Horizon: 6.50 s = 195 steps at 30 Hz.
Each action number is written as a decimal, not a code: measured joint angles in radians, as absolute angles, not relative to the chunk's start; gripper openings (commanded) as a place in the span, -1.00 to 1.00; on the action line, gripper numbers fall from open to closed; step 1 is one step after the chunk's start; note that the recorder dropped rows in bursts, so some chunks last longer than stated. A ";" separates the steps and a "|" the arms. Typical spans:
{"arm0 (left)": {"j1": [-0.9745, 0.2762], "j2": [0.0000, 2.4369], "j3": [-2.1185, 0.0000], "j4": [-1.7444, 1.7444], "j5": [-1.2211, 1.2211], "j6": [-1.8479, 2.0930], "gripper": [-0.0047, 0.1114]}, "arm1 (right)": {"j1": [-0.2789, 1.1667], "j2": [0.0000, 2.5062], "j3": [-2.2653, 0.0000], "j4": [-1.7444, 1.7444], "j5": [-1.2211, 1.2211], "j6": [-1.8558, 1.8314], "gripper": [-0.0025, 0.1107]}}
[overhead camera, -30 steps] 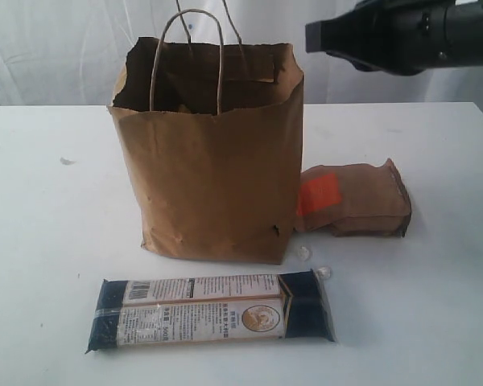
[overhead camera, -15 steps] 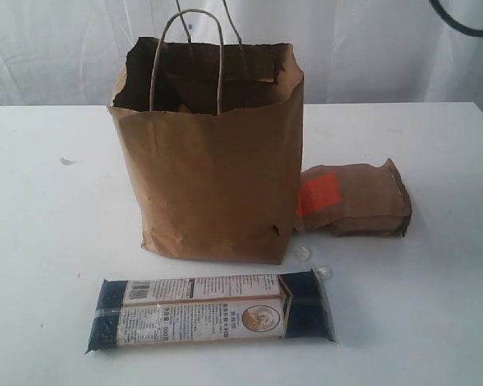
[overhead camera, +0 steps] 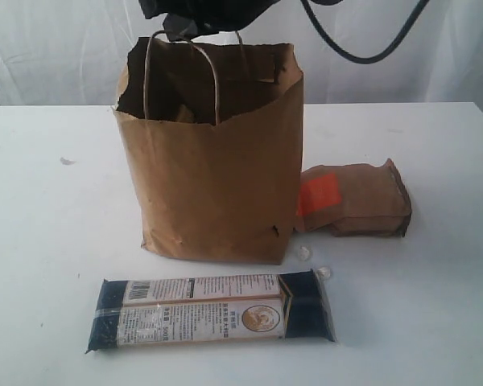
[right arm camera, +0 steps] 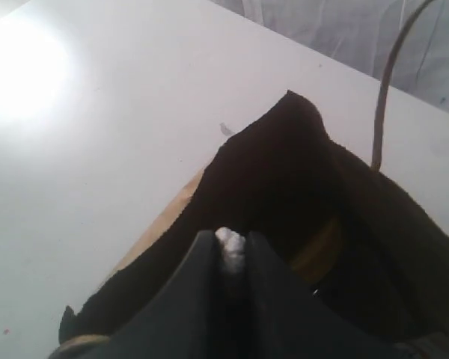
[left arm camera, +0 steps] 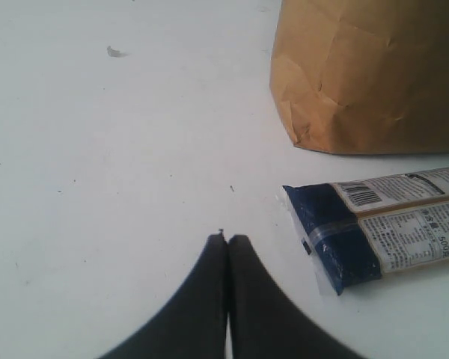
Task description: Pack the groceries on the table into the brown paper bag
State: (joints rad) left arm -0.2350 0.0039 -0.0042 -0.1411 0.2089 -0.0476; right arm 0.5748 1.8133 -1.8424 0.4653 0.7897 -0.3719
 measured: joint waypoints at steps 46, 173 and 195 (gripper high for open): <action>-0.235 0.004 -0.004 -0.141 0.209 -0.048 -0.92 | 0.589 1.530 -1.858 -0.015 1.049 -0.122 -0.02; -0.235 0.004 -0.004 -0.141 0.209 -0.048 -0.92 | 0.511 1.737 -0.808 -0.155 0.271 0.294 -0.29; -0.235 0.004 -0.004 -0.141 0.209 -0.048 -0.92 | 0.511 1.737 -0.814 -0.110 0.281 0.294 -0.29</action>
State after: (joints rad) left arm -0.2350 0.0039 -0.0042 -0.1411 0.2089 -0.0476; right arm 0.5106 1.7370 -0.8145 -0.1099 0.2806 0.2940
